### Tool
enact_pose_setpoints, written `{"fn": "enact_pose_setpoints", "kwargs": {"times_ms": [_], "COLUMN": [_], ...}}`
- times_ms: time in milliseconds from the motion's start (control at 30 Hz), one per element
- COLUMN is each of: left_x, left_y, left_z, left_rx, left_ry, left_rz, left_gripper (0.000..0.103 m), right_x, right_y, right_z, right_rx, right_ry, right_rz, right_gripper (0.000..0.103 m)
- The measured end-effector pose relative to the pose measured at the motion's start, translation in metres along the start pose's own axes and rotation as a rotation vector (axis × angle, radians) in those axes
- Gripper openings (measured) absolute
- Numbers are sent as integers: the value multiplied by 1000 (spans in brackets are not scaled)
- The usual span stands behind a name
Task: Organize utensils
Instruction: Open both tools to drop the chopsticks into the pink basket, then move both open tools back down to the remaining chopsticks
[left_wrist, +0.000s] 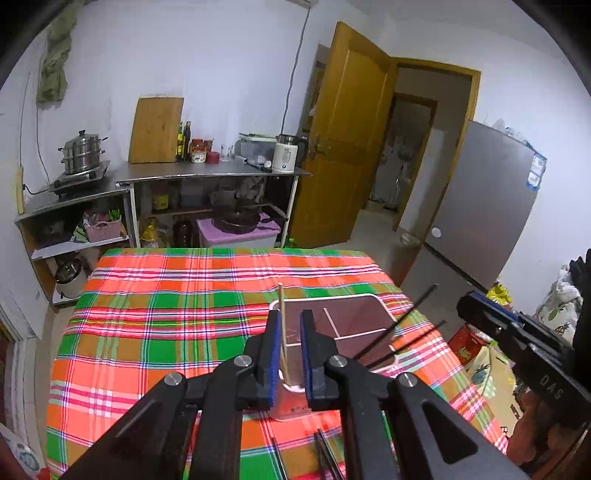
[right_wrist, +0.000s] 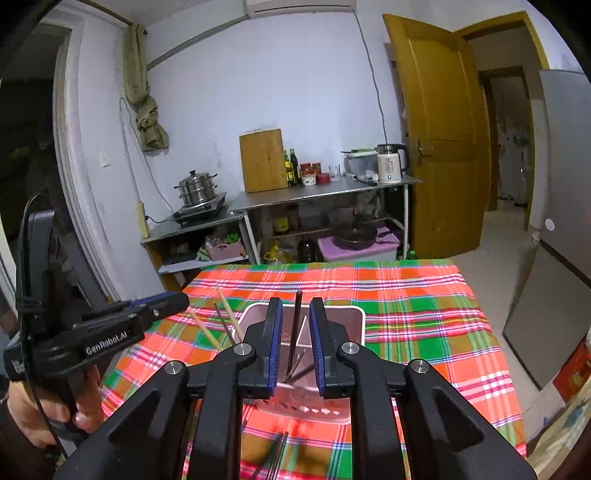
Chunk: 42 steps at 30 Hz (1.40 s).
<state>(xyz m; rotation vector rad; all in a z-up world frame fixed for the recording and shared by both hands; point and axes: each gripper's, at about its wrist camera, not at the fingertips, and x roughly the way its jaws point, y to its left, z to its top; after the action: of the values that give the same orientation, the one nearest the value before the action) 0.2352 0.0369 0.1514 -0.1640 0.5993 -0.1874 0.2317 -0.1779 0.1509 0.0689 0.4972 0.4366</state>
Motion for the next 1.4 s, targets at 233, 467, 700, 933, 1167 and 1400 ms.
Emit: {"fn": "enact_pose_setpoints", "kwargs": {"times_ms": [233,467,700,933,1167,1400], "left_x": [-35,-60,-78,-84,-81,-74], "left_y": [-8,-17,-27,-30,-31,-31], "left_z": [-22,-65,-105,-130,-144,-152], "left_rx": [13,22,16,7,9,5], "left_ry": [-25,-15,8,34,56,79], "left_rz": [-1,9,5,24,37,35], "left_gripper": [10,10,10,10,10,10], "right_x": [-31,-57,-74,-81,-80,-76], "right_y": [7,13,20,21,20,22], "right_z": [-19,-49,-78,-103,-120,-129], "right_rx": [-34,-55,-61,-58,-42,-44], "right_ry": [-8,6,24,52,84,110], "right_rz": [-28,-55,-64,-71,-71,-71], "right_gripper": [15,16,16,16,16,16]}}
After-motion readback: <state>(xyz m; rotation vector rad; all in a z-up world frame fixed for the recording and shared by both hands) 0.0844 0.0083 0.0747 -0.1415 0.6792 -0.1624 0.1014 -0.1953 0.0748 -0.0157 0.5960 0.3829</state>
